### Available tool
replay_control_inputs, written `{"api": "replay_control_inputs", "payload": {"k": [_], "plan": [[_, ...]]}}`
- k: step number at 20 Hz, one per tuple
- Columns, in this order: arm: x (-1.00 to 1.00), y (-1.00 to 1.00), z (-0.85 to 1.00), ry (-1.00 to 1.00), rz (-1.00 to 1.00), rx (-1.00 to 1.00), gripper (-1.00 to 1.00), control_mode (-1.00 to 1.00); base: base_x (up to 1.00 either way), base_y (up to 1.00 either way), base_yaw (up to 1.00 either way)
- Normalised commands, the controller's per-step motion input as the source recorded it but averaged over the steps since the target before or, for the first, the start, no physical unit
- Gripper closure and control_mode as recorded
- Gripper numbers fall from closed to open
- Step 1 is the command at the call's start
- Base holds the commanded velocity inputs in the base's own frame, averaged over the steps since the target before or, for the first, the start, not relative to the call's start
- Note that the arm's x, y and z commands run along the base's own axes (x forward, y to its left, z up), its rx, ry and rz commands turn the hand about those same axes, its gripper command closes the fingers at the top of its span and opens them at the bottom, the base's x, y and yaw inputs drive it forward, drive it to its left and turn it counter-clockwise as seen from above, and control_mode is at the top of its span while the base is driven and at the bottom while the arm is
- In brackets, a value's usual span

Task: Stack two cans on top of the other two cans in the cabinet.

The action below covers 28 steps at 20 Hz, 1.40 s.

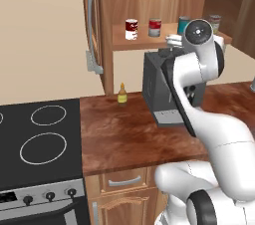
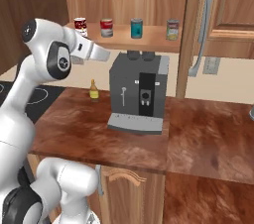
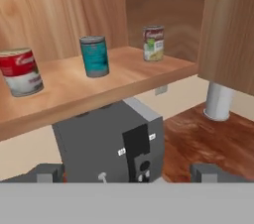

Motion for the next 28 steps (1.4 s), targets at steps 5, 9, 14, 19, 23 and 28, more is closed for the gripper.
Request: {"api": "replay_control_inputs", "payload": {"k": [5, 9, 14, 19, 23, 28], "plan": [[0.03, -0.10, 0.03, 0.00, -0.17, -0.01, -1.00, -1.00, 0.00, 0.00, 0.00], [0.01, -0.23, 0.01, 0.00, -0.10, 0.00, -1.00, -1.00, 0.00, 0.00, 0.00], [0.10, -0.11, 0.00, -0.06, -0.02, 0.00, -1.00, -1.00, 0.00, 0.00, 0.00], [0.19, -0.09, 0.00, -0.05, -0.01, 0.00, -1.00, -1.00, 0.00, 0.00, 0.00], [0.21, -0.06, 0.00, -0.07, -0.01, 0.00, -1.00, -1.00, 0.00, 0.00, 0.00], [0.03, -0.22, 0.00, -0.06, -0.03, 0.00, -1.00, -1.00, 0.00, 0.00, 0.00]]}}
